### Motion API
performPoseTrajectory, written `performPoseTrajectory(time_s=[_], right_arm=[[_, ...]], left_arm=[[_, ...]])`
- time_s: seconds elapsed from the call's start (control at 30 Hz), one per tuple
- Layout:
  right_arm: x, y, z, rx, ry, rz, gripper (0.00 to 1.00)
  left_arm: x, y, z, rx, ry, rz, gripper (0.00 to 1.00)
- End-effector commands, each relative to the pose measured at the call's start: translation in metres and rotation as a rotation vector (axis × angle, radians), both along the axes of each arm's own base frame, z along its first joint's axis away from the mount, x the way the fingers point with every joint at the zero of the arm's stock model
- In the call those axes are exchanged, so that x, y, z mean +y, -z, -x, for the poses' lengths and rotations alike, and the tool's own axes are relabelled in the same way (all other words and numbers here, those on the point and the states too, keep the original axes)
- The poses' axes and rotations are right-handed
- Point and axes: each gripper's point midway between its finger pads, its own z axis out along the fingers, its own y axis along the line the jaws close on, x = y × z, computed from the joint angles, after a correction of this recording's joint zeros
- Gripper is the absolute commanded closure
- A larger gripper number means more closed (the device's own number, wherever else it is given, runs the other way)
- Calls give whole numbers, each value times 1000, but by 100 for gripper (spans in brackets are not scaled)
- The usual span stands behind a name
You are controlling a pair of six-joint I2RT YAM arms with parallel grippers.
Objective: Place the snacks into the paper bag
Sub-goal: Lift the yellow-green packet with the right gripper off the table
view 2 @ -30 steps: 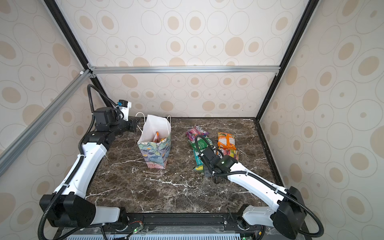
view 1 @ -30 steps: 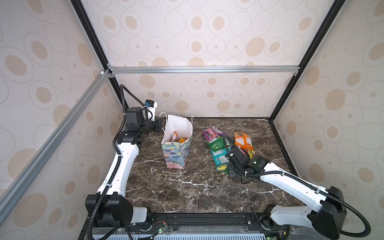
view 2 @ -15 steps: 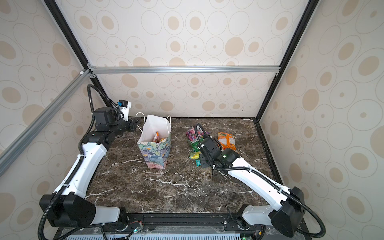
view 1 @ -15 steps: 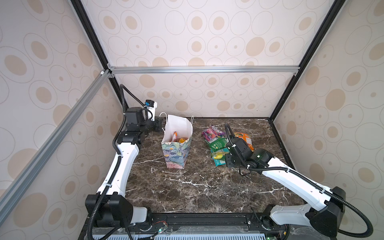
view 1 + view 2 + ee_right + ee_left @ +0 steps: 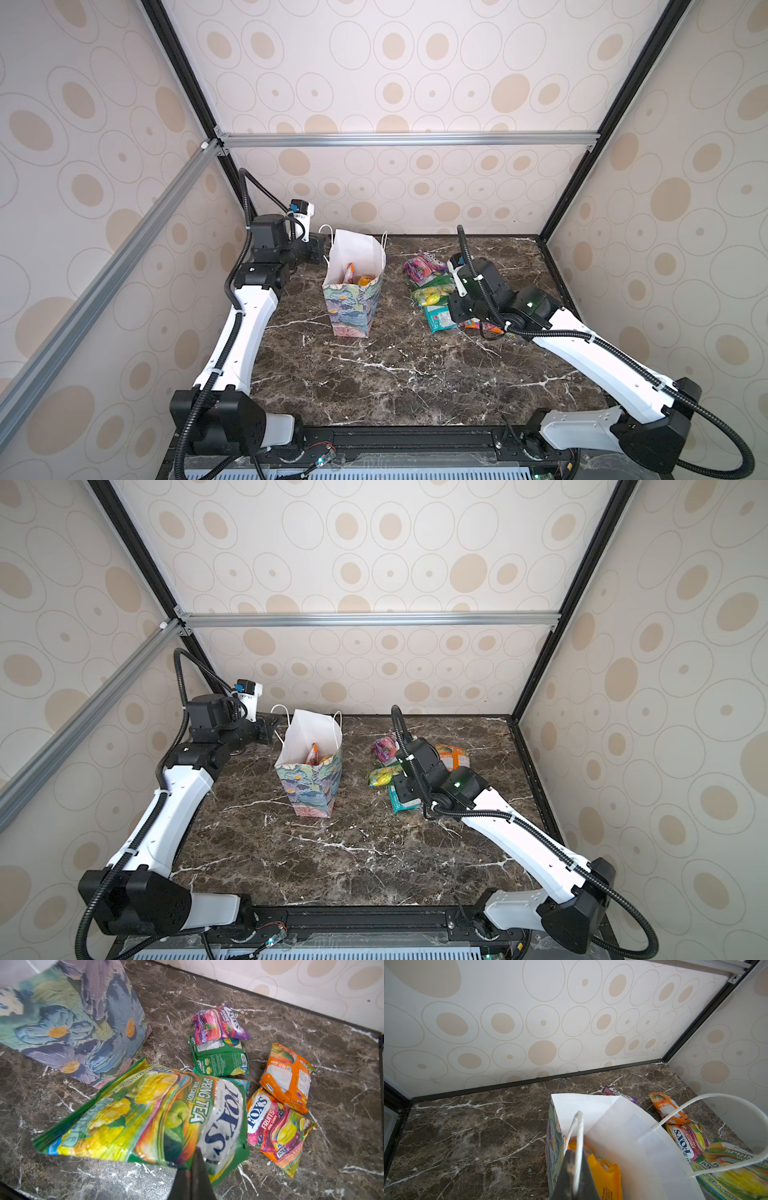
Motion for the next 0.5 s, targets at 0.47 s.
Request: performPoseTrajectory(time_s=[0.47], right_arm=[[72, -135, -2, -387, -301, 40, 100]], left_arm=[[11, -31, 7, -88, -50, -29, 98]])
